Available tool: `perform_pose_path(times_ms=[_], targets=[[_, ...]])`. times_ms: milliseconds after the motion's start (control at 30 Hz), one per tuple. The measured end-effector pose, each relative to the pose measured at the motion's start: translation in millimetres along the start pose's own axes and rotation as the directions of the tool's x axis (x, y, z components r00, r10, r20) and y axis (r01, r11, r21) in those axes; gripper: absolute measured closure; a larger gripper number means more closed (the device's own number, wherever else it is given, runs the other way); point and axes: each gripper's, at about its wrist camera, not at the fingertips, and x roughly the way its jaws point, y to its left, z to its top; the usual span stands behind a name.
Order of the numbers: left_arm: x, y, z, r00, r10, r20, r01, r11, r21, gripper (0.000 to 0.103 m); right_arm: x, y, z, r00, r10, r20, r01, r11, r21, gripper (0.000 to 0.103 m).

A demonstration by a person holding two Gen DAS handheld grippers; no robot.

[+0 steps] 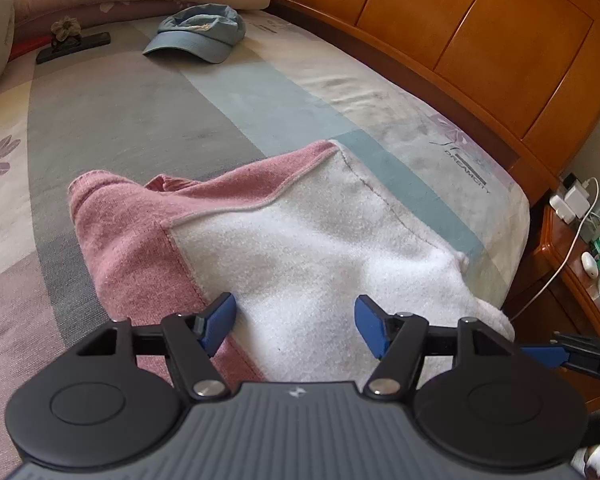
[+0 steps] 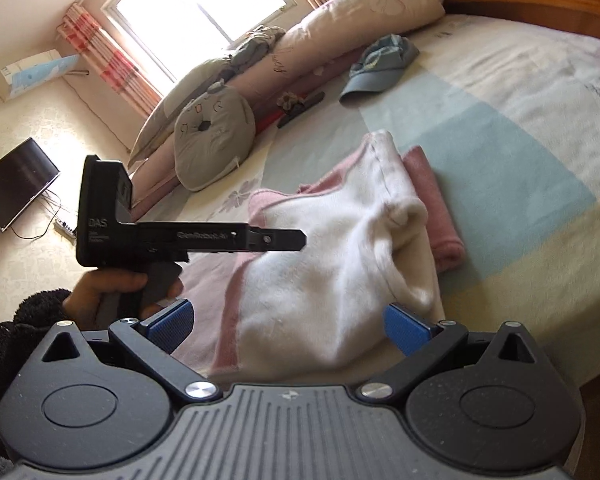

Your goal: Fold clothes

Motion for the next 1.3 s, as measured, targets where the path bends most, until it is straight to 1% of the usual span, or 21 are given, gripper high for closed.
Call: perform_pose_path(times_ms=[100,200,233,300,467,567,633,767,833,967,1067,1167,1233,1300], targets=[[-3.0,9.3,-3.2,0.999,-0.034,0.02,0.035,0.998,-0.057,0.037,-1.1,-11.4,-2.3,1.0,0.001,-0.004,0.0,0.999,0.052,0.0],[-2.8,15.9,-3.3,0.998,-0.058,0.032,0.061,0.993,-0.102,0.037,6.7,-26.8,-4.0,0.998,0.062,-0.024,-0.059,0.991,0.119,0.0],[-2.6,17.1,-2.9,0.998,-0.062,0.032,0.066,0.992,-0.112,0.037,12.1,-32.1,-3.9,0.997,0.071,-0.026,-0.066,0.988,0.136,0.0],[-2.5,17.4,-2.3,0.997,-0.066,0.027,0.068,0.991,-0.115,0.037,23.4,-41.6,-2.6,0.996,0.084,-0.028,-0.078,0.983,0.164,0.0],[-1.7,16.9,-1.7,0.998,-0.065,0.021,0.067,0.992,-0.103,0.037,39.7,-57.4,11.6,0.985,0.171,-0.008,-0.166,0.964,0.208,0.0],[-1.9,20.3,-2.2,0.996,-0.08,0.028,0.082,0.99,-0.117,0.037,50.3,-70.5,22.6,0.976,0.217,-0.011,-0.207,0.946,0.249,0.0],[-2.7,23.5,-2.7,0.995,-0.094,0.033,0.098,0.987,-0.129,0.037,57.9,-81.0,26.4,0.973,0.231,-0.015,-0.217,0.932,0.291,0.0],[-3.2,29.0,-2.5,0.992,-0.119,0.039,0.124,0.981,-0.148,0.035,66.1,-95.1,33.9,0.956,0.295,0.002,-0.275,0.889,0.365,0.0],[-2.9,30.8,-2.0,0.991,-0.126,0.039,0.131,0.98,-0.152,0.035,71.0,-96.2,44.8,0.949,0.314,0.002,-0.293,0.883,0.367,0.0],[-3.2,33.1,-2.1,0.99,-0.139,0.04,0.143,0.976,-0.165,0.035,87.4,-97.7,69.0,0.949,0.315,-0.02,-0.289,0.891,0.349,0.0],[-7.5,35.4,-2.0,0.987,-0.15,0.047,0.157,0.971,-0.179,0.036,102.5,-100.8,81.7,0.942,0.33,-0.052,-0.292,0.889,0.353,0.0],[-13.3,36.8,-0.6,0.987,-0.153,0.055,0.161,0.97,-0.183,0.036,120.1,-107.2,88.7,0.928,0.357,-0.102,-0.299,0.881,0.367,0.0],[-13.9,37.5,-0.8,0.987,-0.151,0.055,0.158,0.971,-0.182,0.036,129.8,-116.3,85.8,0.917,0.386,-0.101,-0.32,0.863,0.391,0.0],[-13.5,37.4,-2.3,0.987,-0.151,0.059,0.159,0.971,-0.177,0.036,129.1,-115.2,83.8,0.923,0.369,-0.104,-0.308,0.876,0.371,0.002]])
